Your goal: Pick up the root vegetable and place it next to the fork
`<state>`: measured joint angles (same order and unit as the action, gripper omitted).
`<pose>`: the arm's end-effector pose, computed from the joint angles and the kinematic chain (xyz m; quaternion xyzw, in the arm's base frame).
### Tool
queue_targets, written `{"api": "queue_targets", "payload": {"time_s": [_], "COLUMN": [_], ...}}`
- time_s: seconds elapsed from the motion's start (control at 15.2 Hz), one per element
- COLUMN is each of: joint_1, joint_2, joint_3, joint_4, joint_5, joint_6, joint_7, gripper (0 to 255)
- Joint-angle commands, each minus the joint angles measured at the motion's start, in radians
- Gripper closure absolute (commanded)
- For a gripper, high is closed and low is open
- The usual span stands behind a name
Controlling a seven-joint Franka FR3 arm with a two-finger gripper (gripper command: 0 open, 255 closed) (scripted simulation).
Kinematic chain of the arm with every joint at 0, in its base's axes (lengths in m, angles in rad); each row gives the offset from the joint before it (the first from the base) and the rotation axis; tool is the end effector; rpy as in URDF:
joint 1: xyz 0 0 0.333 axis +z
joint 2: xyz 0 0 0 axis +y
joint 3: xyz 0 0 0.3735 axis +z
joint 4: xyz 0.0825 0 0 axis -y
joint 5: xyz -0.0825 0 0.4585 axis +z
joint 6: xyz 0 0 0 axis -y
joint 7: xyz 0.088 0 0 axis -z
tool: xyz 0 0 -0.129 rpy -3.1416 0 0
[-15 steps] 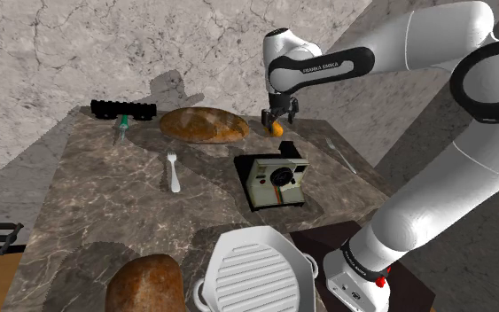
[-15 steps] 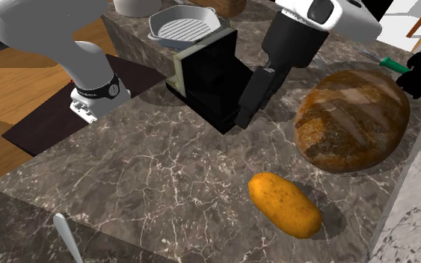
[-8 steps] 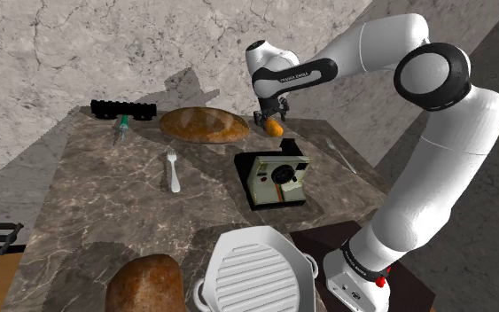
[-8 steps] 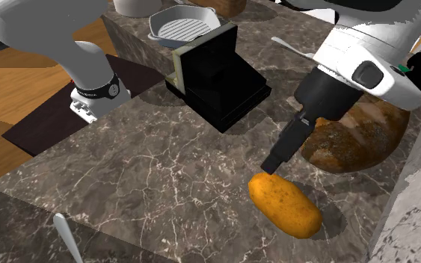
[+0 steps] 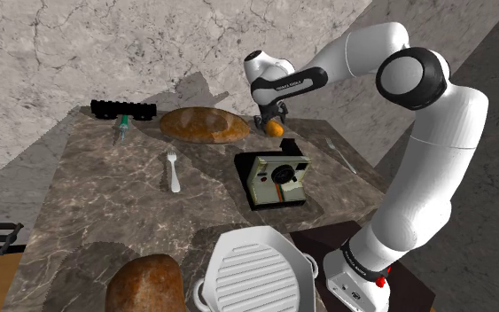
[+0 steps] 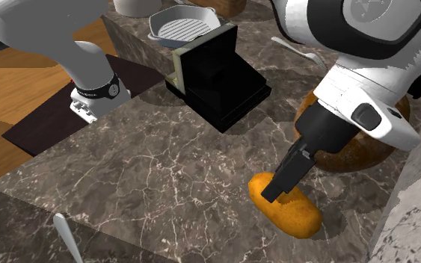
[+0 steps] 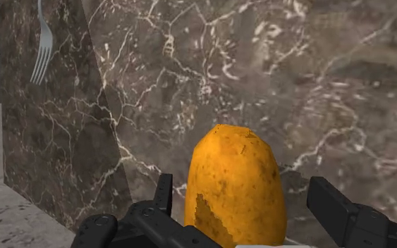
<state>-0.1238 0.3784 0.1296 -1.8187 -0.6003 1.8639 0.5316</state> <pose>0.6854 -0.0566 0.3102 0.9502 -0.1209 -0.0852 0.2744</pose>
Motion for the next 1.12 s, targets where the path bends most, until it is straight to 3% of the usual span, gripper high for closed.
{"api": "queue_targets", "payload": {"time_s": [0.0,0.53,0.59,1.06], "joint_1": [-0.009,-0.009,-0.009,-0.009], "joint_2": [0.005,0.005,0.005,0.005], "joint_3": [-0.006,-0.006,-0.006,-0.006], "joint_4": [-0.024,-0.024,-0.024,-0.023], "joint_5": [-0.009,-0.009,-0.009,-0.009], "joint_6": [0.031,0.03,0.03,0.03], "joint_7": [0.006,0.006,0.006,0.006], "gripper": [0,0,255,255]}}
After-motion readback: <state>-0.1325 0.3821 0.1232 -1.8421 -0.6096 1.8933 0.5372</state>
